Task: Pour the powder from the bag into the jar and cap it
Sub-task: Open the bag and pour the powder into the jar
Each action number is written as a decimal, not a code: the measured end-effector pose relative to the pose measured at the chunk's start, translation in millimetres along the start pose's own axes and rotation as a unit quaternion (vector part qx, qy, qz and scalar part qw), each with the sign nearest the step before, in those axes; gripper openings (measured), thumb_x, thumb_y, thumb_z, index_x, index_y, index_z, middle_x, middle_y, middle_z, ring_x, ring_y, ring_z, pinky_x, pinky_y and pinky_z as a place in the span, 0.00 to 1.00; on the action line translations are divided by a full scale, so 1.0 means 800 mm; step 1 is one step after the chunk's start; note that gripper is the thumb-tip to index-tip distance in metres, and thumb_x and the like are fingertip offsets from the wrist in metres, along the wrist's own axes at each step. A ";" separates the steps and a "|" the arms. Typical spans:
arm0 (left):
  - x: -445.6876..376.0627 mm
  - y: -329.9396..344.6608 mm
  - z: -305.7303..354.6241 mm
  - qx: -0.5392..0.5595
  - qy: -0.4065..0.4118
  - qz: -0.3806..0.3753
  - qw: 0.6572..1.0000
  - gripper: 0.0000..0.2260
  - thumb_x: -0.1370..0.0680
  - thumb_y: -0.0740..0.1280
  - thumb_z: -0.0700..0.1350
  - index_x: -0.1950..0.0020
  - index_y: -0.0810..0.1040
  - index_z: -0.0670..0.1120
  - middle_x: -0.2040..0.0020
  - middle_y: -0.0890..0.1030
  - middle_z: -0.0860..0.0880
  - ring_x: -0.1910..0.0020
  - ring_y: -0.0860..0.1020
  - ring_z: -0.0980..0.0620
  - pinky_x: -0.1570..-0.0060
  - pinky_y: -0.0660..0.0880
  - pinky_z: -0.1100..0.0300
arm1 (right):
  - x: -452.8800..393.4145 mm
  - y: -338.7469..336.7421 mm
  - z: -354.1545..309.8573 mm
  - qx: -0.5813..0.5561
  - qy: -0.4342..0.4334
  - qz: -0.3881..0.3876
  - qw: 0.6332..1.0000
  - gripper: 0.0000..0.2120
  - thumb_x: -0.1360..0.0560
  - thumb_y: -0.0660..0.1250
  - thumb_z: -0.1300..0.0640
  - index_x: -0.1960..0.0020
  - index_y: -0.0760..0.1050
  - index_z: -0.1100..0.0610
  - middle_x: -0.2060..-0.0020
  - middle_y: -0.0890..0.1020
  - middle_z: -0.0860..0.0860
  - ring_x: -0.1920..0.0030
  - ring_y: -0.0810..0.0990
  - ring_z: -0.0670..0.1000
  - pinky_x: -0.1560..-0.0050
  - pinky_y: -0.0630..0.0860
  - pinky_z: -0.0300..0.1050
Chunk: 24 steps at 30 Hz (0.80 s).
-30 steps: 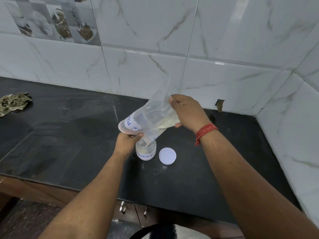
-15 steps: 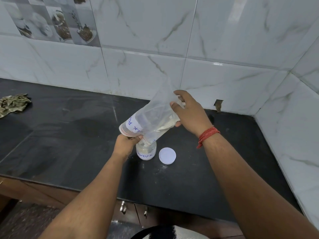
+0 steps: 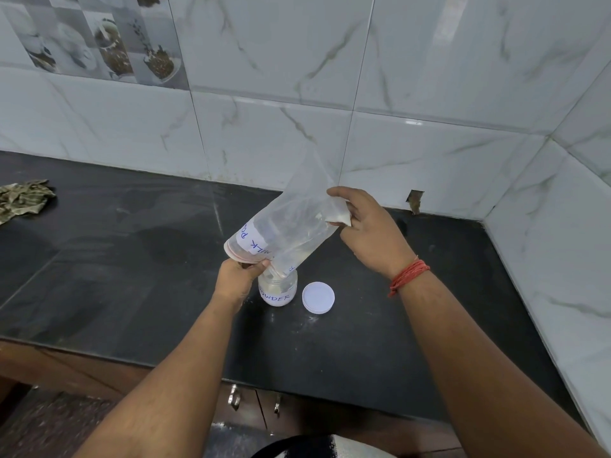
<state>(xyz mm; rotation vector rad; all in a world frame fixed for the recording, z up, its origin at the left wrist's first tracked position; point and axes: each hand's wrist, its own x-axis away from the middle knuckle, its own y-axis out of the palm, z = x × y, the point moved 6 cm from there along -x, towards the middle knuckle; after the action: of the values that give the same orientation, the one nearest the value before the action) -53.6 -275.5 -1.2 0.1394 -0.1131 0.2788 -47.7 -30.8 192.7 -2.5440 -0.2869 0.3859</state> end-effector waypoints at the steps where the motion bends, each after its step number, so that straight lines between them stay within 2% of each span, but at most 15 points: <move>1: 0.000 0.000 0.000 0.000 0.000 0.001 1.000 0.13 0.25 0.76 0.35 0.43 0.84 0.48 0.49 0.88 0.54 0.47 0.86 0.56 0.45 0.80 0.59 | -0.001 -0.001 -0.001 0.009 -0.004 0.005 1.000 0.32 0.36 0.59 0.52 0.31 0.73 0.48 0.34 0.75 0.46 0.33 0.76 0.50 0.31 0.73 0.53; 3: 0.000 0.000 -0.001 0.004 -0.002 0.001 1.000 0.13 0.24 0.75 0.35 0.43 0.84 0.48 0.49 0.88 0.54 0.47 0.86 0.56 0.45 0.80 0.59 | -0.002 -0.002 -0.002 0.021 -0.013 0.015 1.000 0.27 0.30 0.61 0.59 0.31 0.73 0.49 0.35 0.76 0.48 0.36 0.77 0.51 0.33 0.74 0.51; 4: 0.000 0.000 -0.001 0.006 -0.002 0.001 1.000 0.13 0.24 0.75 0.35 0.43 0.85 0.48 0.48 0.88 0.53 0.47 0.86 0.56 0.44 0.79 0.59 | -0.003 -0.003 -0.003 0.028 -0.015 0.018 0.999 0.25 0.27 0.62 0.62 0.31 0.73 0.49 0.36 0.77 0.49 0.37 0.78 0.51 0.34 0.75 0.47; 6: -0.001 -0.001 0.000 0.011 0.003 -0.001 1.000 0.12 0.24 0.75 0.35 0.44 0.85 0.48 0.47 0.88 0.52 0.46 0.86 0.54 0.43 0.79 0.57 | -0.004 -0.005 -0.004 0.056 -0.027 0.022 0.998 0.21 0.22 0.64 0.64 0.32 0.75 0.49 0.37 0.78 0.48 0.42 0.80 0.48 0.39 0.73 0.32; 8: -0.002 -0.001 0.001 0.017 0.004 0.000 1.000 0.12 0.24 0.75 0.34 0.44 0.85 0.48 0.47 0.88 0.51 0.45 0.86 0.54 0.42 0.79 0.56 | -0.005 -0.006 -0.008 0.091 -0.051 0.036 0.994 0.15 0.21 0.65 0.62 0.36 0.78 0.51 0.40 0.79 0.47 0.49 0.79 0.45 0.46 0.69 0.23; 11: -0.002 -0.001 0.001 0.016 0.005 0.000 1.000 0.12 0.24 0.75 0.34 0.44 0.85 0.47 0.47 0.88 0.51 0.46 0.86 0.55 0.43 0.80 0.57 | -0.007 -0.011 -0.009 0.120 -0.083 0.072 0.987 0.09 0.21 0.66 0.62 0.46 0.82 0.55 0.47 0.81 0.48 0.49 0.77 0.43 0.46 0.69 0.26; 15: -0.003 -0.001 0.001 0.019 0.006 0.004 1.000 0.14 0.25 0.76 0.34 0.41 0.84 0.46 0.46 0.88 0.50 0.45 0.86 0.54 0.44 0.80 0.58 | -0.010 -0.017 -0.009 0.145 -0.087 0.088 0.982 0.07 0.22 0.66 0.62 0.52 0.82 0.54 0.53 0.80 0.46 0.50 0.78 0.46 0.46 0.75 0.41; 18: -0.007 -0.002 -0.003 0.014 -0.002 0.003 1.000 0.14 0.24 0.76 0.35 0.41 0.84 0.45 0.45 0.88 0.50 0.44 0.85 0.52 0.42 0.80 0.55 | -0.010 -0.017 -0.009 0.127 -0.078 0.100 0.984 0.08 0.22 0.66 0.62 0.47 0.81 0.53 0.50 0.81 0.46 0.50 0.78 0.45 0.44 0.76 0.44; 21: -0.009 -0.003 -0.007 0.006 -0.008 0.005 1.000 0.15 0.24 0.76 0.36 0.38 0.84 0.43 0.44 0.88 0.49 0.43 0.85 0.51 0.39 0.79 0.54 | -0.007 -0.016 -0.007 0.076 -0.056 0.098 0.991 0.21 0.21 0.65 0.64 0.31 0.73 0.48 0.45 0.78 0.45 0.50 0.78 0.41 0.44 0.75 0.34; 22: -0.009 -0.003 -0.007 0.004 -0.009 0.006 1.000 0.15 0.24 0.76 0.36 0.38 0.84 0.43 0.44 0.88 0.50 0.43 0.85 0.52 0.39 0.79 0.54 | -0.007 -0.015 -0.006 0.070 -0.055 0.096 0.991 0.23 0.20 0.64 0.64 0.29 0.71 0.48 0.44 0.77 0.45 0.50 0.78 0.40 0.44 0.74 0.31; 24: -0.011 -0.004 -0.008 0.003 -0.010 0.006 1.000 0.15 0.24 0.76 0.36 0.38 0.84 0.43 0.44 0.88 0.50 0.42 0.85 0.51 0.39 0.79 0.53 | -0.004 -0.014 -0.006 0.085 -0.083 0.102 0.988 0.19 0.20 0.63 0.65 0.32 0.75 0.51 0.42 0.78 0.46 0.48 0.78 0.41 0.41 0.74 0.35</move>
<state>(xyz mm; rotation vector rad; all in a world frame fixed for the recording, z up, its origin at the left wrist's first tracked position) -60.5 -279.7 -9.1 0.1481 -0.1330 0.2901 -50.6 -25.0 203.6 -2.3829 -0.0506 0.6743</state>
